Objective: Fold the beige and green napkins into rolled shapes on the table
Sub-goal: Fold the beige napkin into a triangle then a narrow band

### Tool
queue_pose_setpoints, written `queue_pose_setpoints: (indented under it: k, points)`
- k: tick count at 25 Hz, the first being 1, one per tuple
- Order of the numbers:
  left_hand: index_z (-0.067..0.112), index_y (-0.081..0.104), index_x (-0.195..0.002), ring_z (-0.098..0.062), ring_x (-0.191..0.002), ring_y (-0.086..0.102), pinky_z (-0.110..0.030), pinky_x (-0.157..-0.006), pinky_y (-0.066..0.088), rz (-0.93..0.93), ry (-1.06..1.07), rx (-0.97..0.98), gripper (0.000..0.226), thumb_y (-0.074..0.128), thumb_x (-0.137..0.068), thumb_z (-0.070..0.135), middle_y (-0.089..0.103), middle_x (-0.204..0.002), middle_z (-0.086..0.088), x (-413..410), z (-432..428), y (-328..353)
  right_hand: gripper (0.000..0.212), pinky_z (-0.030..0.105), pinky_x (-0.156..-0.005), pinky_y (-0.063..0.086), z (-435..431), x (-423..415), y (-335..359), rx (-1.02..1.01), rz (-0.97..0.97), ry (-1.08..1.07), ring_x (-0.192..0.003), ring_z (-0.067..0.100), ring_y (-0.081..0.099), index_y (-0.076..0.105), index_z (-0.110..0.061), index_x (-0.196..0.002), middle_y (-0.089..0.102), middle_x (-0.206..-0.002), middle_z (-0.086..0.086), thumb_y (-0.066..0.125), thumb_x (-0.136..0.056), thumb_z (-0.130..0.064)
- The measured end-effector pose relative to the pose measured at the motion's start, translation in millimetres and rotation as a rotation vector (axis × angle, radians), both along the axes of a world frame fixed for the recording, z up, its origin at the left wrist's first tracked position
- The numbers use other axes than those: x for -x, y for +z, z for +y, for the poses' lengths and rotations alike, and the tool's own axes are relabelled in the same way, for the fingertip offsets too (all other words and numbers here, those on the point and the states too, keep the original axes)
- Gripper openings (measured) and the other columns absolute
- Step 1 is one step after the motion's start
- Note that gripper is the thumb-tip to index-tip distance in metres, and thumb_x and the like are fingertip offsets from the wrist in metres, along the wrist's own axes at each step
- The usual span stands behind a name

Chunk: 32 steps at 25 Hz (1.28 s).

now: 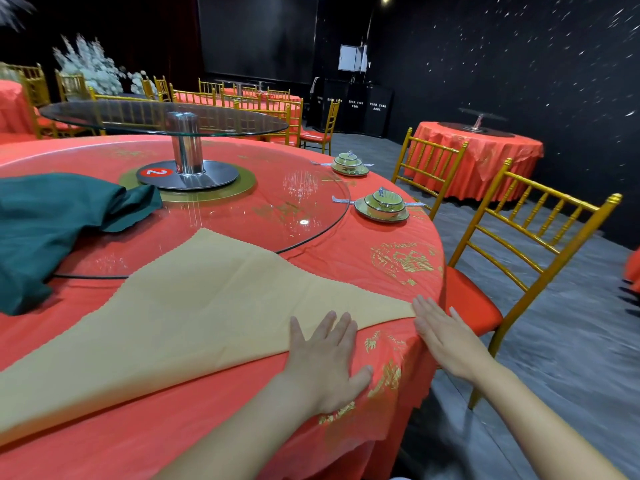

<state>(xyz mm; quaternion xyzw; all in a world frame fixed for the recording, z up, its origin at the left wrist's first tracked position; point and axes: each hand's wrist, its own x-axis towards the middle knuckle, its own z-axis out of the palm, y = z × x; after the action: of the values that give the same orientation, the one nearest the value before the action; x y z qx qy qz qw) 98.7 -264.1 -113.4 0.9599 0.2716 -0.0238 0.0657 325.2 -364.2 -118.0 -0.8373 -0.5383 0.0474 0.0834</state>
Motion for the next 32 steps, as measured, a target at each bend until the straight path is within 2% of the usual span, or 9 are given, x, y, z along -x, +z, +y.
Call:
queue_pose_setpoints:
  k: [5,7,10,14,23,26,29,30,32]
  points:
    - [0.019,-0.001,-0.15,-0.016,-0.145,-0.012,-0.067,-0.106,-0.01,-0.016,0.002,-0.006,0.074,0.019,-0.091,0.059,-0.007,-0.159,0.004,-1,1,-1,0.099,0.032,-0.116,-0.006,26,55,12,-0.083,-0.095,0.029,-0.145,0.012,-0.007,-0.001,-0.011,-0.15,-0.003,-0.157,0.001,-0.027,-0.073,-0.067]
    - [0.025,-0.003,-0.15,-0.017,-0.145,-0.012,-0.067,-0.106,-0.011,-0.03,-0.027,0.011,0.073,0.022,-0.09,0.058,-0.007,-0.159,0.004,-2,1,-3,0.103,0.022,-0.114,-0.009,36,95,7,-0.111,0.1,0.175,-0.142,0.004,-0.011,-0.002,-0.013,-0.149,-0.006,-0.154,-0.007,-0.022,-0.07,-0.075]
    - [0.027,-0.008,-0.15,-0.017,-0.145,-0.012,-0.056,-0.111,-0.012,-0.05,-0.073,0.03,0.077,0.019,-0.085,0.058,-0.01,-0.158,0.001,1,5,-4,0.124,0.007,-0.106,-0.013,40,113,2,-0.127,0.311,0.183,-0.135,-0.009,-0.01,0.0,-0.016,-0.149,-0.001,-0.151,-0.014,-0.022,-0.051,-0.09]
    - [0.013,-0.002,-0.15,-0.015,-0.145,-0.009,-0.042,-0.116,-0.007,-0.036,-0.101,-0.058,0.081,0.015,-0.087,0.06,-0.006,-0.158,-0.004,41,19,-1,0.125,0.014,-0.11,-0.009,41,106,1,-0.055,0.141,0.201,-0.133,-0.009,-0.008,-0.001,-0.015,-0.149,0.002,-0.158,-0.003,-0.03,-0.051,-0.086]
    - [0.025,-0.009,-0.15,-0.003,-0.141,-0.019,-0.039,-0.118,-0.009,0.053,-0.03,-0.066,0.084,-0.002,-0.079,0.07,-0.015,-0.156,0.011,209,49,8,0.133,0.019,-0.112,-0.005,39,112,8,0.056,-0.055,0.199,-0.132,-0.006,-0.01,0.003,-0.017,-0.15,0.002,-0.158,-0.003,-0.039,-0.042,-0.081]
    - [0.029,-0.008,-0.149,0.001,-0.139,-0.02,-0.036,-0.117,-0.01,0.042,-0.02,-0.065,0.079,0.001,-0.082,0.07,-0.013,-0.155,0.015,239,57,6,0.114,0.025,-0.114,-0.005,43,128,18,0.056,-0.133,0.18,-0.135,-0.002,-0.011,0.002,-0.016,-0.15,0.0,-0.158,-0.001,-0.025,-0.057,-0.075]
    - [0.03,-0.009,-0.149,0.003,-0.139,-0.021,-0.03,-0.114,-0.015,0.043,-0.03,-0.065,0.077,0.003,-0.083,0.069,-0.013,-0.155,0.017,241,60,4,0.1,0.027,-0.113,-0.012,57,184,21,-0.016,-0.173,0.329,-0.136,0.004,-0.017,-0.001,-0.014,-0.15,-0.012,-0.153,-0.001,-0.016,-0.067,-0.068]
    - [0.03,-0.009,-0.149,0.002,-0.139,-0.02,-0.029,-0.114,-0.015,0.038,-0.029,-0.066,0.076,0.004,-0.084,0.068,-0.013,-0.155,0.017,239,60,4,0.099,0.027,-0.114,-0.008,64,208,20,-0.033,-0.181,0.429,-0.138,0.007,-0.011,0.005,-0.012,-0.15,-0.007,-0.153,0.0,-0.015,-0.073,-0.071]
    - [0.031,-0.008,-0.149,0.001,-0.14,-0.018,-0.031,-0.115,-0.013,0.022,-0.018,-0.059,0.076,0.003,-0.083,0.067,-0.011,-0.156,0.017,239,59,4,0.096,0.03,-0.115,0.009,81,251,15,-0.103,-0.234,0.576,-0.142,0.014,0.014,0.028,-0.008,-0.146,0.019,-0.153,0.006,-0.013,-0.083,-0.069]
